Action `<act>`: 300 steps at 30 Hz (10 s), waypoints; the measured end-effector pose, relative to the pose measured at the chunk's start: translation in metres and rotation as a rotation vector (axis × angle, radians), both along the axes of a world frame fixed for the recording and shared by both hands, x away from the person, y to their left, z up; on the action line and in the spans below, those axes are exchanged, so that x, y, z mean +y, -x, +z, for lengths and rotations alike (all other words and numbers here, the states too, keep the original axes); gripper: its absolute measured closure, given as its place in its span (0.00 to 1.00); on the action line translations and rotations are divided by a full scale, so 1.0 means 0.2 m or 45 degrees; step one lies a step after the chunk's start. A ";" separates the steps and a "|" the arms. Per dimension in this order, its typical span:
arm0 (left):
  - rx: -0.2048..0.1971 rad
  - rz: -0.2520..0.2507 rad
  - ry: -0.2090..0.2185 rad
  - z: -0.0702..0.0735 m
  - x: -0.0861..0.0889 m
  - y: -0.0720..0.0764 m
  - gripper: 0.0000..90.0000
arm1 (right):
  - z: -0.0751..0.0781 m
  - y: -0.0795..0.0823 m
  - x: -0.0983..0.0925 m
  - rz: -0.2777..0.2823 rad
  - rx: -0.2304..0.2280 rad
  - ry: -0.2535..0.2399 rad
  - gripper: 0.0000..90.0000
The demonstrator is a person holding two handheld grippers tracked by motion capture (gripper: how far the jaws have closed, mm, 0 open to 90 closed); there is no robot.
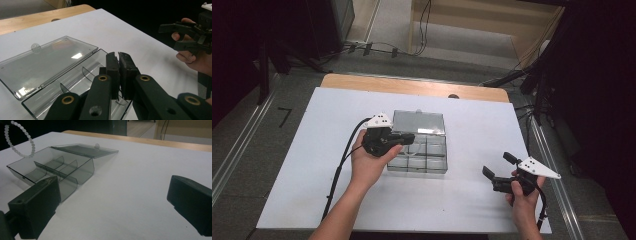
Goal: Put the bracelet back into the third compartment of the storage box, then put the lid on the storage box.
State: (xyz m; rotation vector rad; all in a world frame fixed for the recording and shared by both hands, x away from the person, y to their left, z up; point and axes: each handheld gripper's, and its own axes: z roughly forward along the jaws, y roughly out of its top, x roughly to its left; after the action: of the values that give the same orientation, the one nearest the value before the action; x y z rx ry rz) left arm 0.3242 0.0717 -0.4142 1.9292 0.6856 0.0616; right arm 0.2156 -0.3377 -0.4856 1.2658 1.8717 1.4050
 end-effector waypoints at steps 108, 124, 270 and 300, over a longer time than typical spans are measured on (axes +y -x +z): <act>0.189 0.003 -0.041 -0.29 -0.42 -0.25 0.91 | -0.01 -0.01 -0.01 0.010 0.007 -0.012 0.00; 0.133 0.047 0.075 -0.24 -0.35 -0.23 0.31 | -0.02 -0.01 0.00 0.013 0.013 -0.007 0.00; 0.270 0.329 0.024 -0.32 0.15 -0.54 0.22 | 0.04 -0.87 0.54 0.245 0.366 -0.162 0.03; 0.432 0.383 0.024 -0.43 0.12 -0.58 0.35 | -0.12 -0.97 0.59 0.118 0.589 -0.137 0.21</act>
State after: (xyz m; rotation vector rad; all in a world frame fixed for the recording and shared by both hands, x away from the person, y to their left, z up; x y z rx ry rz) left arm 0.4410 0.0951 -0.5005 1.8216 1.1957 -0.0878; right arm 0.4093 -0.2192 -0.5089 1.6911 2.1993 1.3579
